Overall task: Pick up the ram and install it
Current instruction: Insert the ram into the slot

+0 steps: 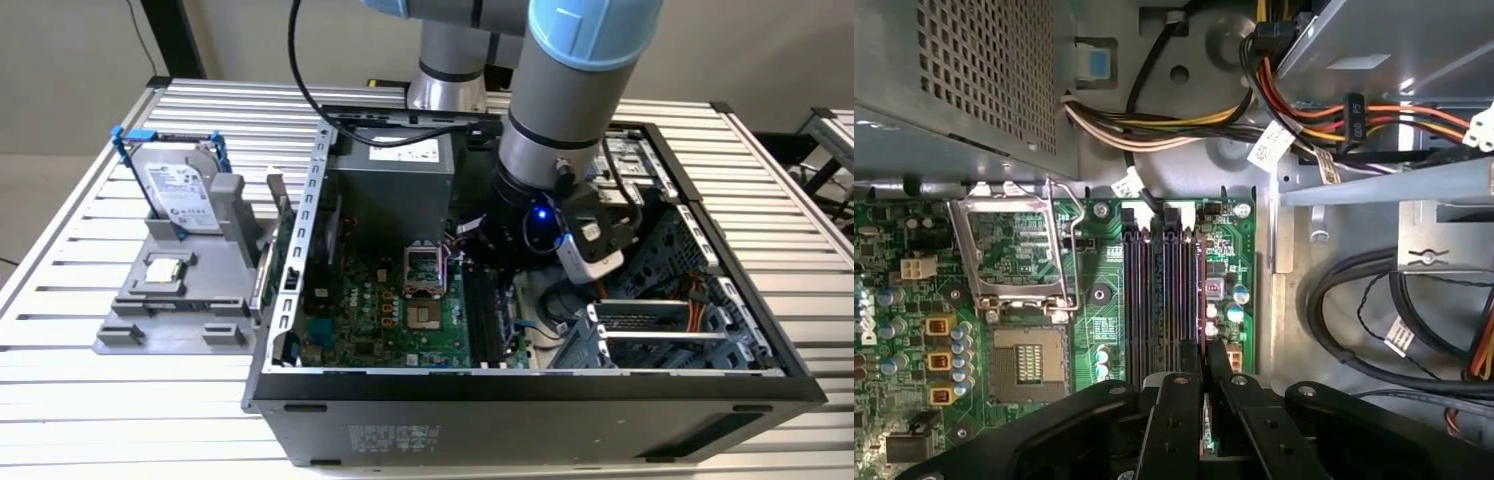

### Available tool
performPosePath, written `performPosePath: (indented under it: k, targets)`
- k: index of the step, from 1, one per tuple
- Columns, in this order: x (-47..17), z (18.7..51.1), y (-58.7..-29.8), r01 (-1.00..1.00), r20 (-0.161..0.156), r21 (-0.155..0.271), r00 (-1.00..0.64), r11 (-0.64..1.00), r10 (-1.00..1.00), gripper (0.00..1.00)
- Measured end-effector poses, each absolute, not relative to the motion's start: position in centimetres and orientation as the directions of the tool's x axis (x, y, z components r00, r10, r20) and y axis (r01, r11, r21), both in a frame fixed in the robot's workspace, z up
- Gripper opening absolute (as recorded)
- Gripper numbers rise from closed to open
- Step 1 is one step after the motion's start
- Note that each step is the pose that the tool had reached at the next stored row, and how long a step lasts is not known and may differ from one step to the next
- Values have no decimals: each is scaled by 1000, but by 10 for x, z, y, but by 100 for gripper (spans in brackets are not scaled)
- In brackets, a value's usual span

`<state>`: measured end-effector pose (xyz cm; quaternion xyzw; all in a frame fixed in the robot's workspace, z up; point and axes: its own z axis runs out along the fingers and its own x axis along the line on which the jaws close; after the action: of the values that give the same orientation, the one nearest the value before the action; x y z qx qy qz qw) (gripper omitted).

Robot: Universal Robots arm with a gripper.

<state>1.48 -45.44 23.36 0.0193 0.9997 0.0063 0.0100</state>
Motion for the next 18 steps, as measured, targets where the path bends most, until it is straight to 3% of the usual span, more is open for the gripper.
performPosePath:
  k: [18]
  targets:
    - [15, 222, -455, 50, -20, 12, -999, 999, 51, 0]
